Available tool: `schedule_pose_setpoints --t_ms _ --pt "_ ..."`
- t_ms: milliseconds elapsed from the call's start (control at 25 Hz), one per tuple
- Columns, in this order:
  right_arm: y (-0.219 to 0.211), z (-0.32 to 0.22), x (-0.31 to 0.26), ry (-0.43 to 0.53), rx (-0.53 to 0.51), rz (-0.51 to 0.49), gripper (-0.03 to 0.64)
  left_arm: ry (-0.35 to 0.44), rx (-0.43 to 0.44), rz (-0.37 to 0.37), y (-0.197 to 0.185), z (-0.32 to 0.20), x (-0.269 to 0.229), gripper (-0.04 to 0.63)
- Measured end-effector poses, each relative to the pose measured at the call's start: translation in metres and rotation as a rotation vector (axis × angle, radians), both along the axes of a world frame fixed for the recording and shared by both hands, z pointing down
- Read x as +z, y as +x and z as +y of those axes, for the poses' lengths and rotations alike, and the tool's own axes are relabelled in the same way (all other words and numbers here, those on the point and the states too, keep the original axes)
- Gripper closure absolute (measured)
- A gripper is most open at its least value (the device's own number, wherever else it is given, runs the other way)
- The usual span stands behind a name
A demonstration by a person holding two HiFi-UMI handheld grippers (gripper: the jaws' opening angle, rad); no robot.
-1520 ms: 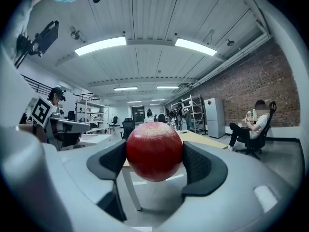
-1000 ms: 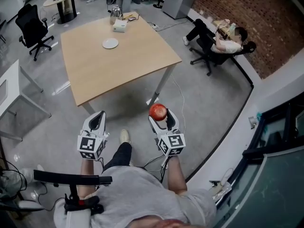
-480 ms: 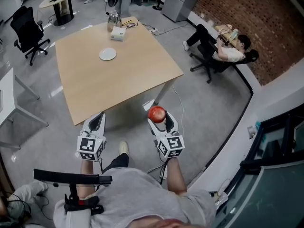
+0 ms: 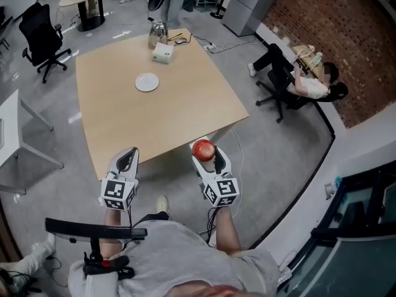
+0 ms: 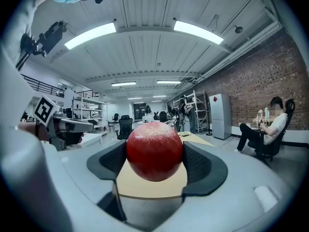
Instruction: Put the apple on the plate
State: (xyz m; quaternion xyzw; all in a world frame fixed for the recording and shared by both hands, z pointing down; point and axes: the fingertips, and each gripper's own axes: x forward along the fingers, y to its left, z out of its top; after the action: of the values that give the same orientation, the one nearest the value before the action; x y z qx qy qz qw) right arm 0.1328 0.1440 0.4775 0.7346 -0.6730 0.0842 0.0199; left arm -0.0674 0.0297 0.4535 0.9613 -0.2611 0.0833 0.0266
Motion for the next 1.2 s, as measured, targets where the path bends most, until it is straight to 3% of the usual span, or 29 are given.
schedule_pose_setpoints --t_ms 160,480,680,1200 --pt "0.003 -0.007 -0.007 0.003 -0.017 0.001 0.247 -0.003 -0.019 0.0 0.0 -0.002 -0.005 0.575" --pt "0.013 -0.083 0.001 -0.009 -0.051 0.004 0.247 -0.011 -0.056 0.021 0.005 -0.071 0.006 0.575" --pt "0.014 -0.111 0.004 -0.011 -0.089 0.001 0.247 -0.016 -0.085 0.018 0.004 -0.088 0.009 0.575" --pt "0.032 -0.186 0.009 -0.009 -0.195 -0.013 0.247 -0.036 -0.228 0.009 -0.001 -0.134 0.016 0.575"
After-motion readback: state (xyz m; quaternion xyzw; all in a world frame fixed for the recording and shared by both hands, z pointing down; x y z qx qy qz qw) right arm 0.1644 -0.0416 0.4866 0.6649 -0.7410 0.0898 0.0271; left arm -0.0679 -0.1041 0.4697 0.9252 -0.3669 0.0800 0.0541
